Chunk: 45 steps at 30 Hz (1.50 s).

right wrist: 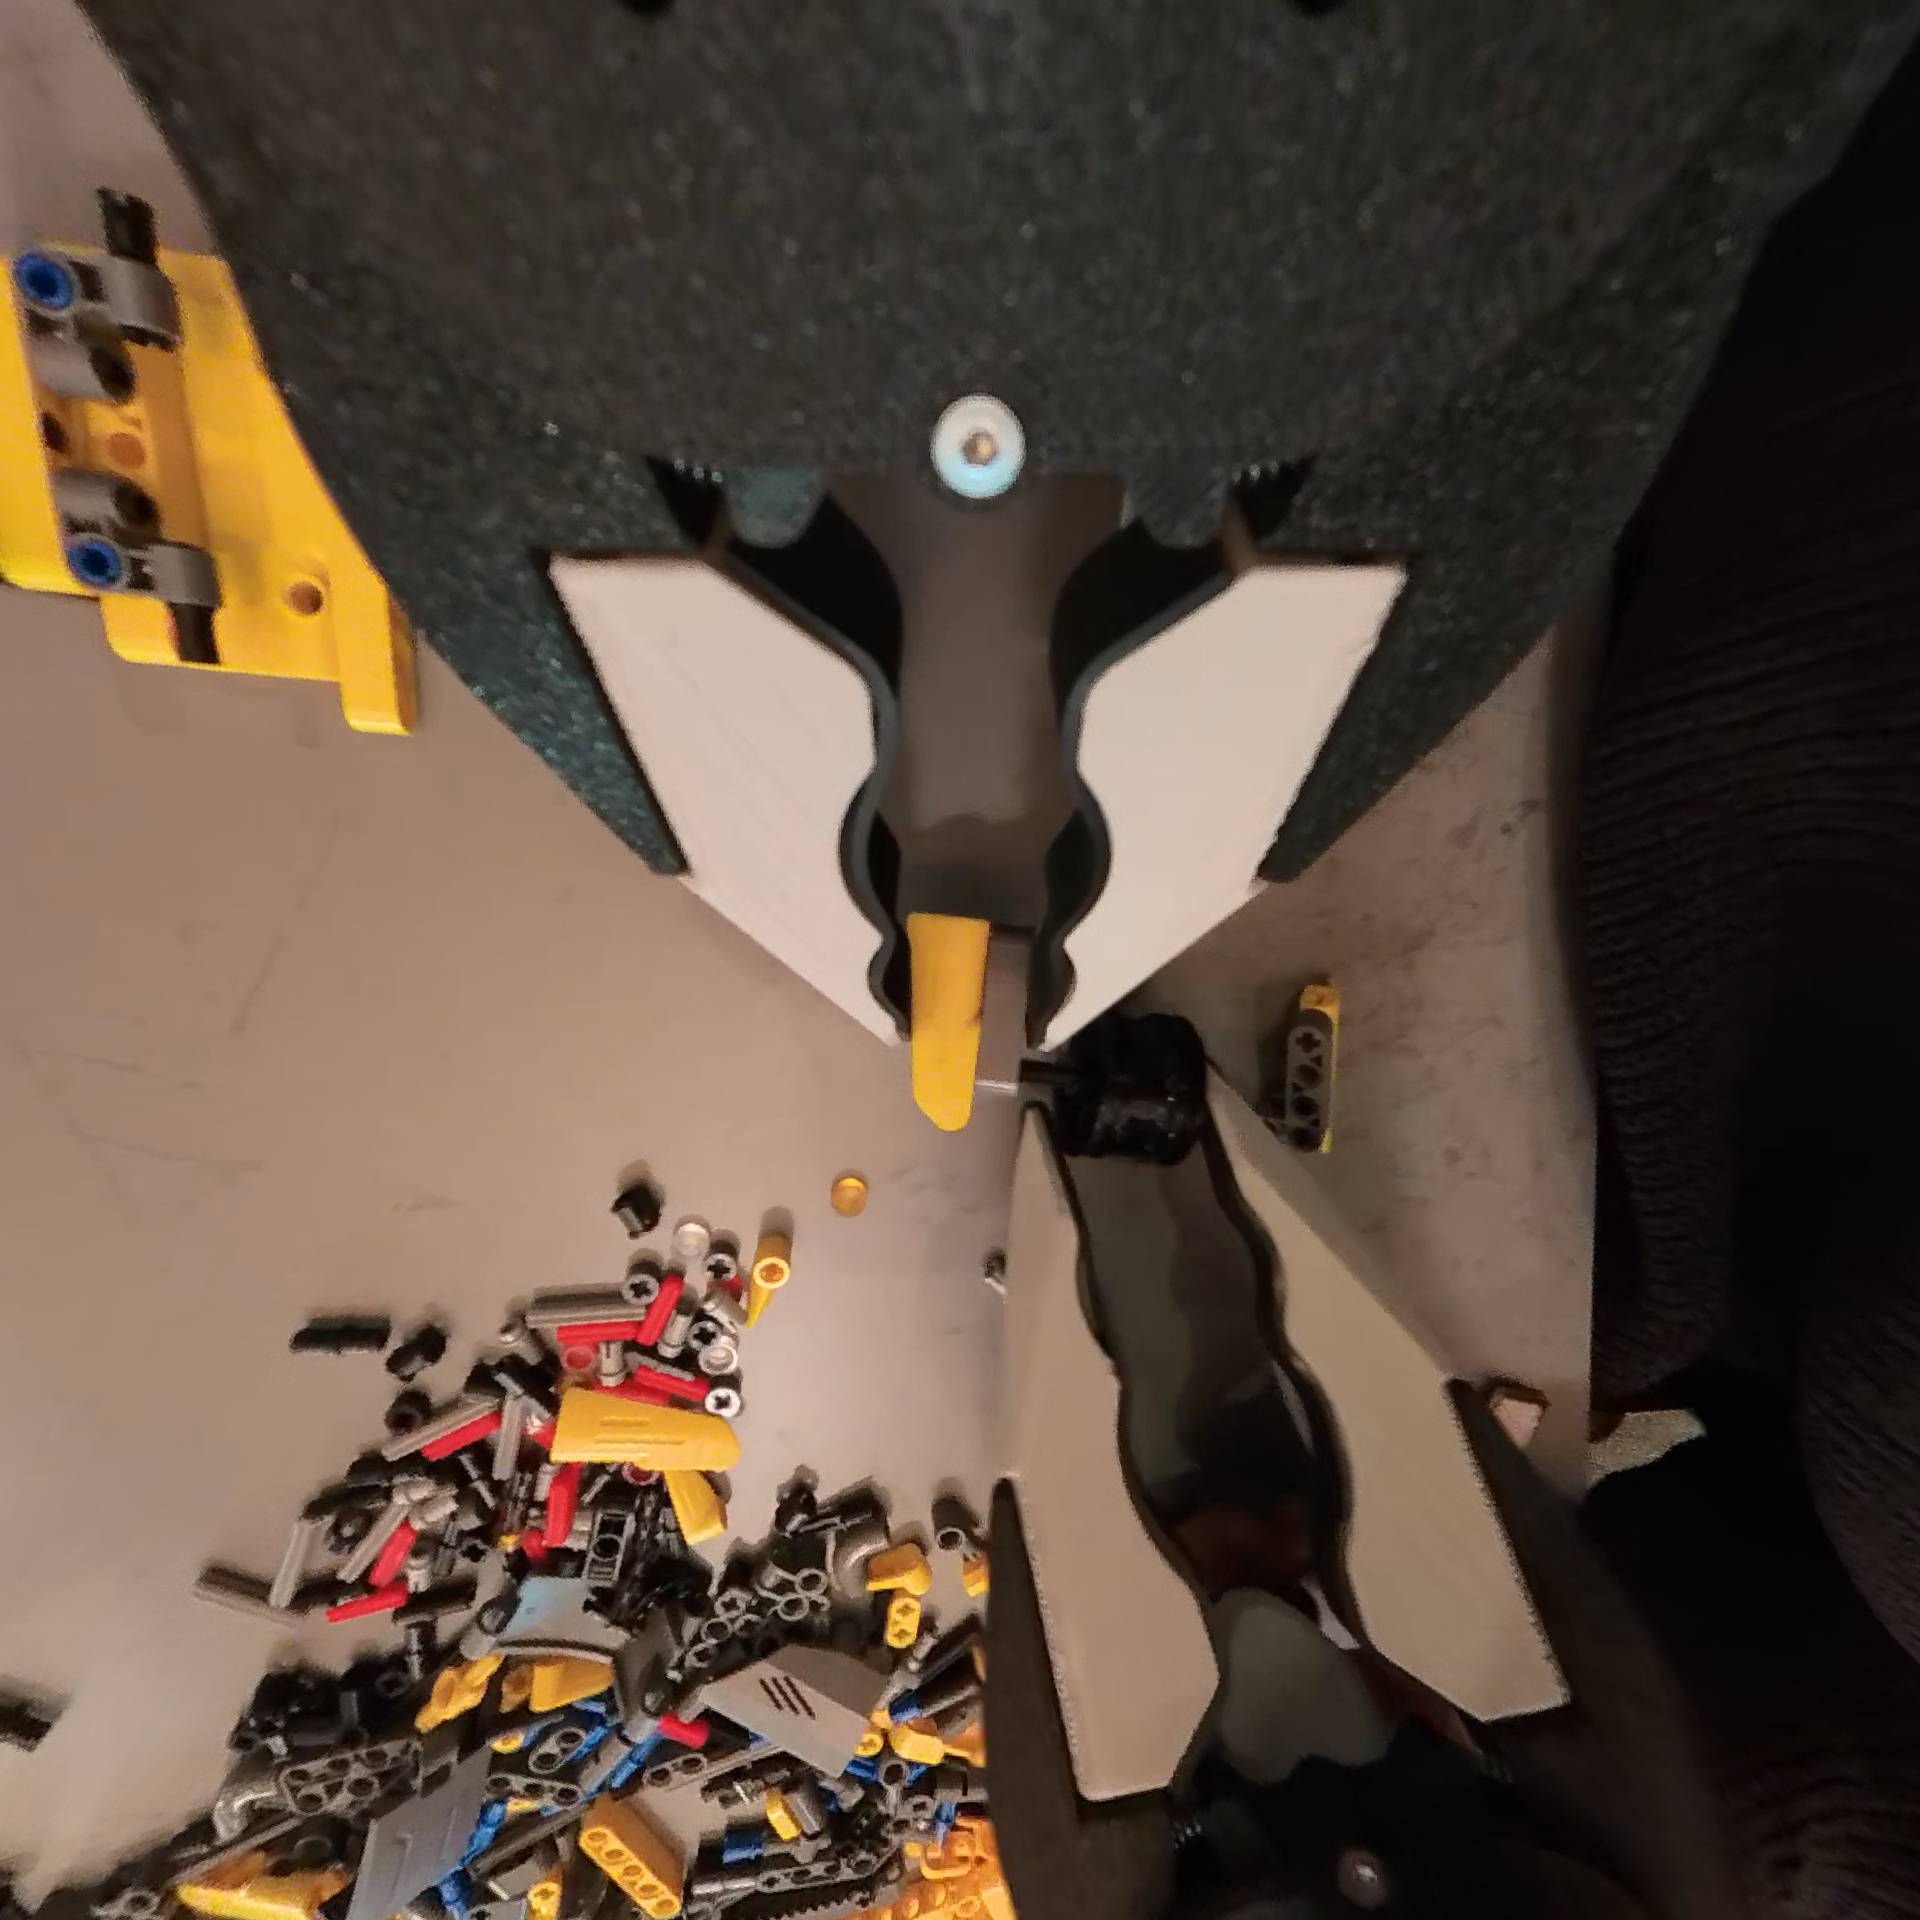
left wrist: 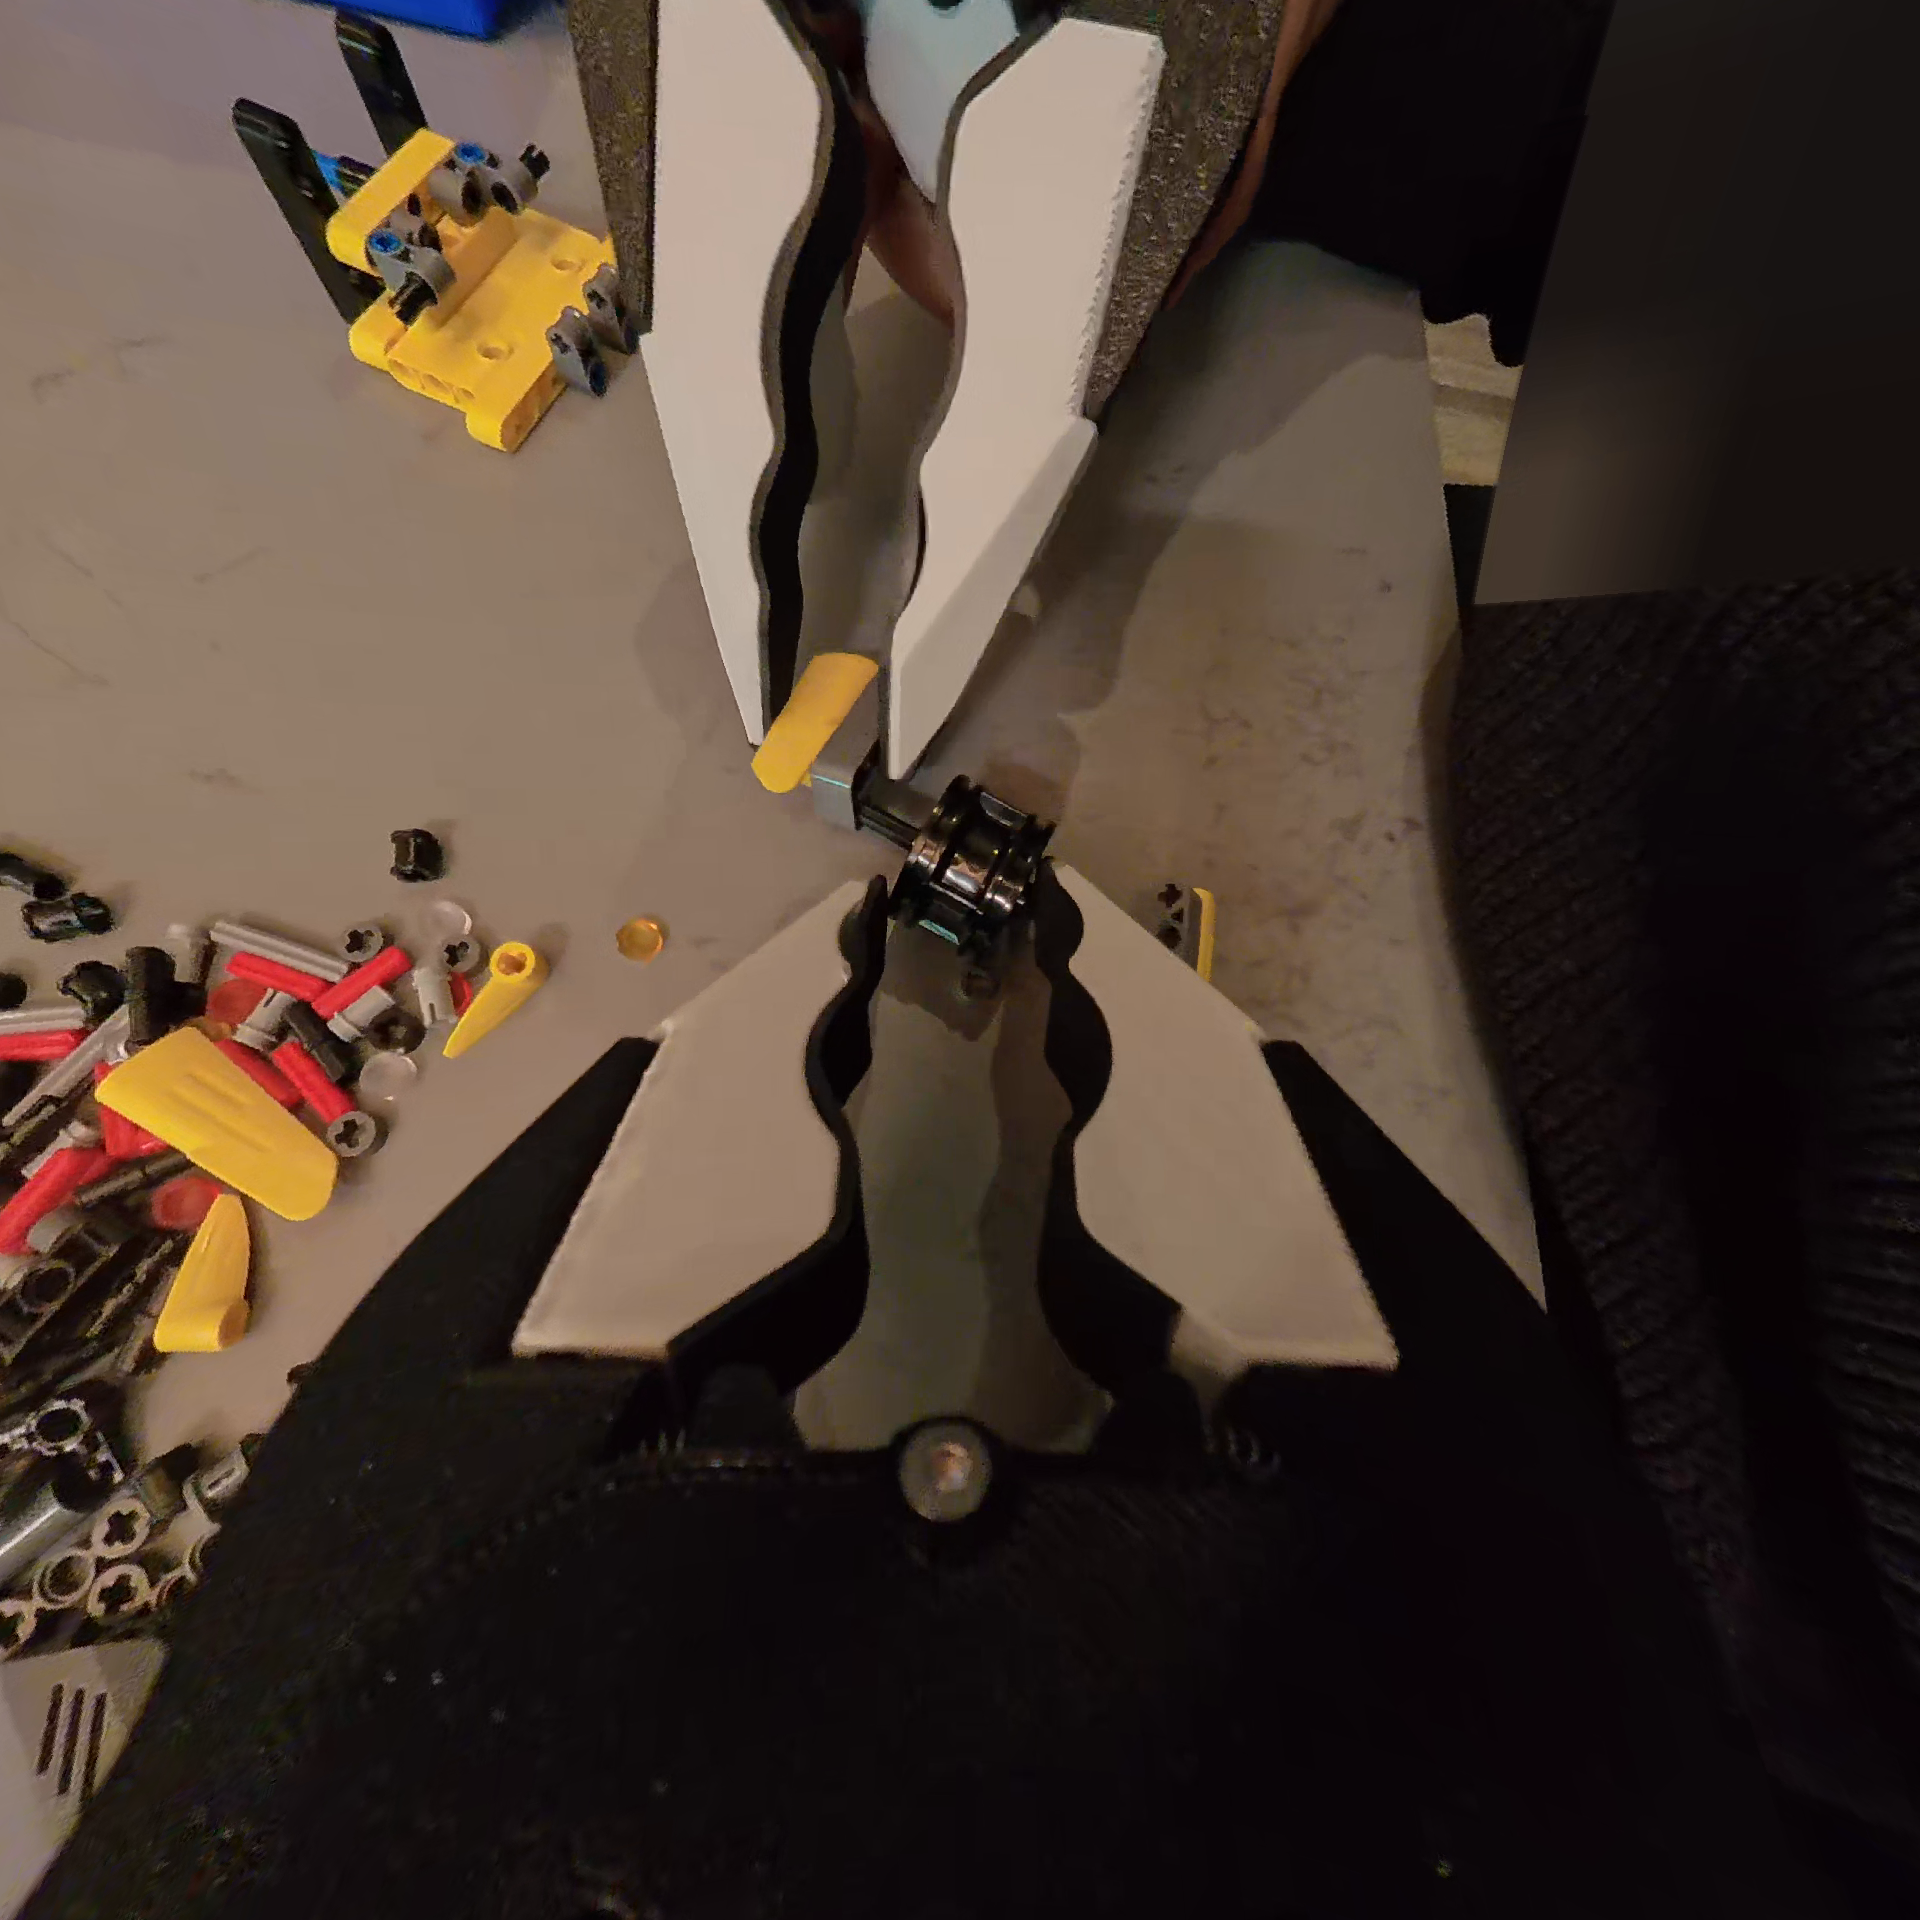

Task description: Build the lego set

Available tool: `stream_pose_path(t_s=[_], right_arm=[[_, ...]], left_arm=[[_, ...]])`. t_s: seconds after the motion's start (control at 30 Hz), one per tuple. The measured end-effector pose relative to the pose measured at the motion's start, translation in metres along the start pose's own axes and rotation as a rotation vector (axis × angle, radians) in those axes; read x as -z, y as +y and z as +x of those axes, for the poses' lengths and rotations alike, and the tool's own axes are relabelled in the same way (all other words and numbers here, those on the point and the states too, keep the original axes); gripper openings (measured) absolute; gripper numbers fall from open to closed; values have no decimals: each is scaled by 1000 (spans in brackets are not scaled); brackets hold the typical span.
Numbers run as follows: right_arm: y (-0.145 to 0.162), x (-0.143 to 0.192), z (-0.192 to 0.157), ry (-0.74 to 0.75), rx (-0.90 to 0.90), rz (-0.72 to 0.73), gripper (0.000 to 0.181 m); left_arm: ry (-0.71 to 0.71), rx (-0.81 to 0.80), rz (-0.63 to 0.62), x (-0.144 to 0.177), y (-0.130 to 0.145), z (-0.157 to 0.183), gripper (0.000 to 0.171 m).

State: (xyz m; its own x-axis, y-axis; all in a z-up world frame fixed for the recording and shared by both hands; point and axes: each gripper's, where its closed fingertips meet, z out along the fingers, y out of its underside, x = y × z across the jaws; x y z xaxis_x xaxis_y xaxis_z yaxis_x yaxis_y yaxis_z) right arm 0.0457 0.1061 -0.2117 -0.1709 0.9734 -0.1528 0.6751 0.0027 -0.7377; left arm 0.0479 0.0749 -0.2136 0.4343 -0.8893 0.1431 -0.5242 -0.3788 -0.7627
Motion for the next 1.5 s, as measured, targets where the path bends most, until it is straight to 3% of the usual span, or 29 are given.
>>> stream_pose_path(t_s=[0.53,0.9,1.2,1.3,1.5], right_arm=[[1,2,-8,56,178,-46,22],[4,3,-13,-28,158,-22,22],[4,8,0,-62,69,22,55],[-2,12,-3,-105,47,70,55],[-10,6,-19,-112,160,97,68]], left_arm=[[13,25,-4,-4,-2,3,24],[43,11,-8,-8,-4,11,23],[30,17,-6,-5,-2,9,23],[27,29,-4,-3,-1,7,23],[7,75,4,-2,-1,0,23]])
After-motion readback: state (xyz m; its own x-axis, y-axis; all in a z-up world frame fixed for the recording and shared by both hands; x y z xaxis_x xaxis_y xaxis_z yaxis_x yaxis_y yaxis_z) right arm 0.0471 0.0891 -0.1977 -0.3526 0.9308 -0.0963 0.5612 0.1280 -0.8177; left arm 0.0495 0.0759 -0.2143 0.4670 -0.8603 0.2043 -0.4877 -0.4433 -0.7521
